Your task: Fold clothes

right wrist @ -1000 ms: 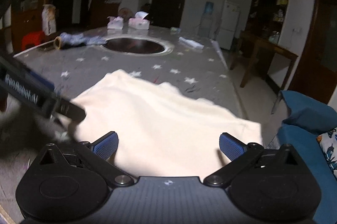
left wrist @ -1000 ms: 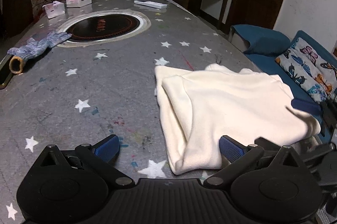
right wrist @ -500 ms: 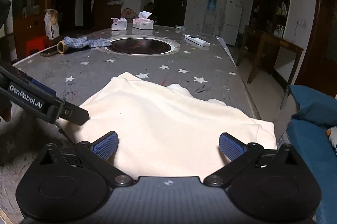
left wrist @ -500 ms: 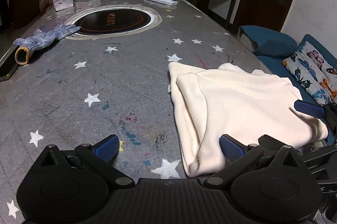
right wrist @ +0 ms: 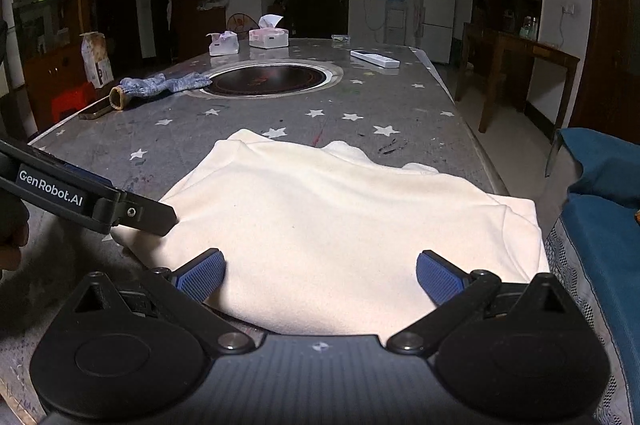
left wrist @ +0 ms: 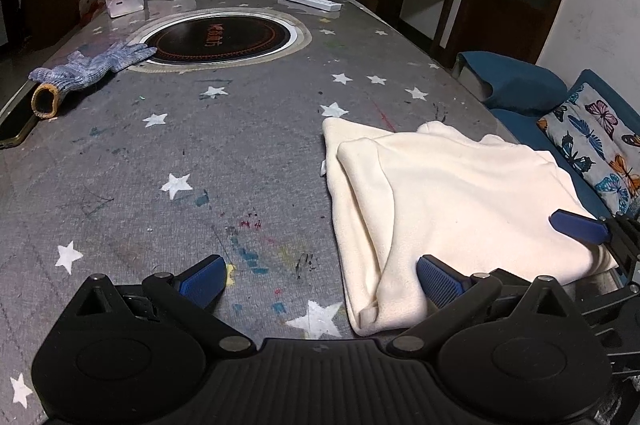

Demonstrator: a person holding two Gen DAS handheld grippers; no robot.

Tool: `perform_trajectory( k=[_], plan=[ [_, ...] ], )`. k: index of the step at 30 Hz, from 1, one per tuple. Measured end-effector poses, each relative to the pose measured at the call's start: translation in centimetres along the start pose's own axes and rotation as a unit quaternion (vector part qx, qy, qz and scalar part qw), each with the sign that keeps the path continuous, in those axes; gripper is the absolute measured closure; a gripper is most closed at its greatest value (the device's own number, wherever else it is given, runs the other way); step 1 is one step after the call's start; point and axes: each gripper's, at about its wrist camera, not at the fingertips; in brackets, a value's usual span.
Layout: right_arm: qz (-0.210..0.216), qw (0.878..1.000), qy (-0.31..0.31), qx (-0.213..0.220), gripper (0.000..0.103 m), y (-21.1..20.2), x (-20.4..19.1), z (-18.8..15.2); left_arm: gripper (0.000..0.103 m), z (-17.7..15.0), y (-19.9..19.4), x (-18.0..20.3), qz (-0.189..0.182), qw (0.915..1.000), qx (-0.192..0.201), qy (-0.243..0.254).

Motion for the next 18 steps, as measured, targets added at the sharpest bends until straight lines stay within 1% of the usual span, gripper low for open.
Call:
perform_trajectory(
  k=[13,18],
  plan=[
    [-0.003,1.0,0.009,-0.003,0.0,-0.25,-0.16,-0.05,0.0,-0.2,-0.11,-0.06,-0.004,1.0,0.001,0.001],
    [-0.011,1.0,-0.001,0.0,0.0,-0.7,-0.69,-0.21,0.0,-0.42,-0.41,0.14,-0.002,1.0,-0.003,-0.001]
  ],
)
Point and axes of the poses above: each gripper's, at about its wrist camera, not at the fingertips, and y roughly the way its jaws point, x to its right, z to its top, and after that the axes turned 8 degrees about y, right-handed
